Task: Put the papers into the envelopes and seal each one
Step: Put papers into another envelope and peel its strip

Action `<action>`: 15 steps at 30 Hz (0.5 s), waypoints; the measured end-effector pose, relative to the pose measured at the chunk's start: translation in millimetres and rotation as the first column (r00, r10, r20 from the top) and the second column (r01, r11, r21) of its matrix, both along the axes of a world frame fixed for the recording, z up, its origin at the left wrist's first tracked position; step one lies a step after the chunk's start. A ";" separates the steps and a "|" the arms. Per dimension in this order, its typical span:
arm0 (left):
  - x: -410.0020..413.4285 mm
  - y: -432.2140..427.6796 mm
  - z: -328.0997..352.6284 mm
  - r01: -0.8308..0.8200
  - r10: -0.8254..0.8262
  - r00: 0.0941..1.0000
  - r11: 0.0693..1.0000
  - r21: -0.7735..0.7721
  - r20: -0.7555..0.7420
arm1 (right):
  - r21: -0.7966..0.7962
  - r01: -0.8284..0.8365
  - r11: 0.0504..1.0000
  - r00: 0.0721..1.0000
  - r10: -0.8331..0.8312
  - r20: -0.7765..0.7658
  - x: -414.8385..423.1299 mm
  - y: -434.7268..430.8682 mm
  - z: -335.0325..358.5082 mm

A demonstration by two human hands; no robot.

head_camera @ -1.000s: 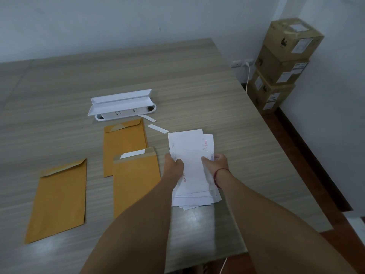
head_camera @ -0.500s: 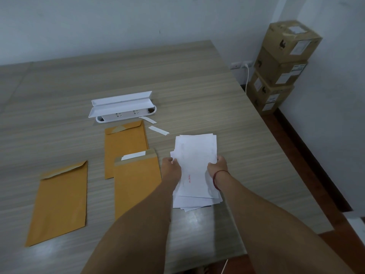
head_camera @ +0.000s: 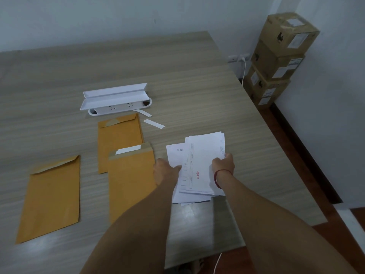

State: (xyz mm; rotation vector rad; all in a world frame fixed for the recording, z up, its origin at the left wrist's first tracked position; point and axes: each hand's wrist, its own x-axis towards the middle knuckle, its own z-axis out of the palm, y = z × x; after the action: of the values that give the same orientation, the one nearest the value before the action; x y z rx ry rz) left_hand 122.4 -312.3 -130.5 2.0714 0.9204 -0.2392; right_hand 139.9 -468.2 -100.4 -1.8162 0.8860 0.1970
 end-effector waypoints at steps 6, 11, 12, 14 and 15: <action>4.8 10.7 -5.1 -0.029 0.027 0.999 0.995 -0.097 -0.026 | 0.030 0.018 0.999 0.999 -0.019 0.027 0.0 -4.0 1.2; 4.0 14.7 6.5 -0.064 0.072 0.997 0.983 -0.171 0.042 | 0.097 -0.032 0.995 0.999 0.028 0.046 2.5 5.4 7.2; 4.9 14.4 10.8 -0.063 0.077 0.995 0.978 -0.197 0.062 | 0.117 -0.050 0.992 0.998 0.045 0.046 3.0 8.2 9.0; 7.5 11.7 22.0 -0.068 0.094 0.992 0.960 -0.270 0.084 | 0.154 -0.092 0.984 0.995 0.086 0.044 3.9 13.9 11.6; 8.6 10.5 26.7 -0.073 0.106 0.990 0.948 -0.310 0.088 | 0.172 -0.111 0.979 0.994 0.105 0.044 4.2 16.9 14.0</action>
State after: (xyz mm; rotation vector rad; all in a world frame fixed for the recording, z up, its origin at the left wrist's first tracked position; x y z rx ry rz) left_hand 131.0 -301.9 -103.8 1.7358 0.8537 -0.2093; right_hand 144.1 -451.3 -86.4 -1.7003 0.7233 0.3017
